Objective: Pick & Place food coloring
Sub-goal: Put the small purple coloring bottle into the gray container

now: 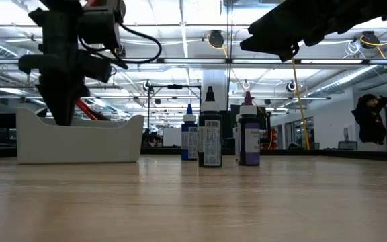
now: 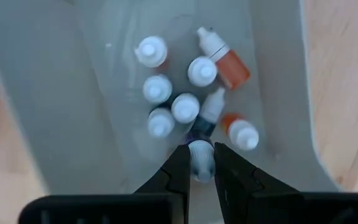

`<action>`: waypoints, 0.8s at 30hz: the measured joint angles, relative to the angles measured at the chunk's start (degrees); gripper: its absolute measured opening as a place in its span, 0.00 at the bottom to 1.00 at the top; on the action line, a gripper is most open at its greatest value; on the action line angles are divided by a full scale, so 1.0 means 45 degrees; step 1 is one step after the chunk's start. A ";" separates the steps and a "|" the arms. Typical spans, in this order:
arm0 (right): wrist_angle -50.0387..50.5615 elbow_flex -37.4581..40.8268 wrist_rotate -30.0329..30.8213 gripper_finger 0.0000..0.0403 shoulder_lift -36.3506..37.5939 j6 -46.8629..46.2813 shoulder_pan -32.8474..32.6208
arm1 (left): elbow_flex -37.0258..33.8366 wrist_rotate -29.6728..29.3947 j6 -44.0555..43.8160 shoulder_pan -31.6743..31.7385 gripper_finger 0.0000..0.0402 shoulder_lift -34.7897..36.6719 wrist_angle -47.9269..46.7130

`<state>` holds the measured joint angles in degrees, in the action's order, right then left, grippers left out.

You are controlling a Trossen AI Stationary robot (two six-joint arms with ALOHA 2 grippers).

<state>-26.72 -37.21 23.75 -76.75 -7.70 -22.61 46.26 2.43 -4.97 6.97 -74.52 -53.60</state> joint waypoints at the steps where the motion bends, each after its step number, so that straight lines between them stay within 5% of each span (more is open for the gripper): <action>1: 0.0000 0.0000 0.0000 0.49 0.0000 0.0000 0.0000 | -0.0148 0.0127 0.0050 0.0049 0.13 0.0000 0.0251; 24: 0.0000 0.0000 0.0000 0.49 0.0000 0.0005 0.0000 | -0.1233 0.0791 0.0058 0.0255 0.13 -0.0058 0.2638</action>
<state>-26.72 -37.21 23.75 -76.75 -7.68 -22.61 40.71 5.99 -4.71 8.12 -74.78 -41.74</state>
